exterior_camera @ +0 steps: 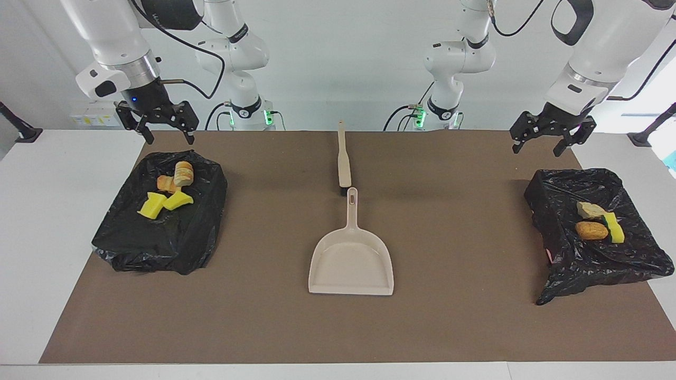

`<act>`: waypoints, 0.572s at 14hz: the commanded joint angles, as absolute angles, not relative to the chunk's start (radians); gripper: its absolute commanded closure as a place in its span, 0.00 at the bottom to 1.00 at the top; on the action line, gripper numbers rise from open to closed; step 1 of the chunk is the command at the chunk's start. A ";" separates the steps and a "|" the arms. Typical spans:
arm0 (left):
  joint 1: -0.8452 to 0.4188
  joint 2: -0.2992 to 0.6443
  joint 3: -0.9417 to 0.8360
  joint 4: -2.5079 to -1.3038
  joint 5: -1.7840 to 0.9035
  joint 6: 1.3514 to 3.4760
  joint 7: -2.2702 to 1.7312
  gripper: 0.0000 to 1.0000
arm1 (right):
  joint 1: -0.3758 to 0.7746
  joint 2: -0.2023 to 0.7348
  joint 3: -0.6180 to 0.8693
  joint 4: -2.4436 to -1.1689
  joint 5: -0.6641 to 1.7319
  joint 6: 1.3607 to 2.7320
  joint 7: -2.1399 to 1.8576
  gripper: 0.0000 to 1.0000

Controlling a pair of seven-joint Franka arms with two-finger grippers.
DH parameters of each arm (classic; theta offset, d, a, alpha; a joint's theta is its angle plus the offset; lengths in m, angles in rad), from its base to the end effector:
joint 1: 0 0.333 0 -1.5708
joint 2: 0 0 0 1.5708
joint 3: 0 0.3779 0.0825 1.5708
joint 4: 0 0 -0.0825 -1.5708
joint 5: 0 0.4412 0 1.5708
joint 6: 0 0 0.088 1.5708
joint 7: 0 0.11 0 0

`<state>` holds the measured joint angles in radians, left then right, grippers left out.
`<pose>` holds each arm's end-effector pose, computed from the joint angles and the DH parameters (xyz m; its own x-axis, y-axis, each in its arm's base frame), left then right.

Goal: Sweep and dump trash in bin

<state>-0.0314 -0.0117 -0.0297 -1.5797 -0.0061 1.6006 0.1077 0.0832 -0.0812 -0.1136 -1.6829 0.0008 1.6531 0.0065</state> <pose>0.6094 -0.0381 0.6885 0.9853 -0.1678 0.0330 -0.1680 -0.9858 0.0022 0.5885 -0.0208 0.6795 0.9980 -0.0370 0.0508 -0.0365 -0.9993 -0.0103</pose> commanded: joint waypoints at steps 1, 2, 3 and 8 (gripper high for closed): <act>-0.014 -0.038 -0.032 -1.615 -0.006 1.569 0.139 0.00 | 0.071 -0.097 -0.107 -1.695 -0.017 1.638 -0.028 0.00; -0.011 -0.041 -0.032 -1.615 -0.006 1.560 0.152 0.00 | 0.071 -0.097 -0.107 -1.695 -0.017 1.638 -0.028 0.00; -0.009 -0.041 -0.032 -1.615 -0.006 1.559 0.152 0.00 | 0.071 -0.097 -0.107 -1.695 -0.017 1.638 -0.028 0.00; -0.011 -0.041 -0.032 -1.618 -0.006 1.560 0.152 0.00 | 0.071 -0.097 -0.107 -1.695 -0.017 1.638 -0.028 0.00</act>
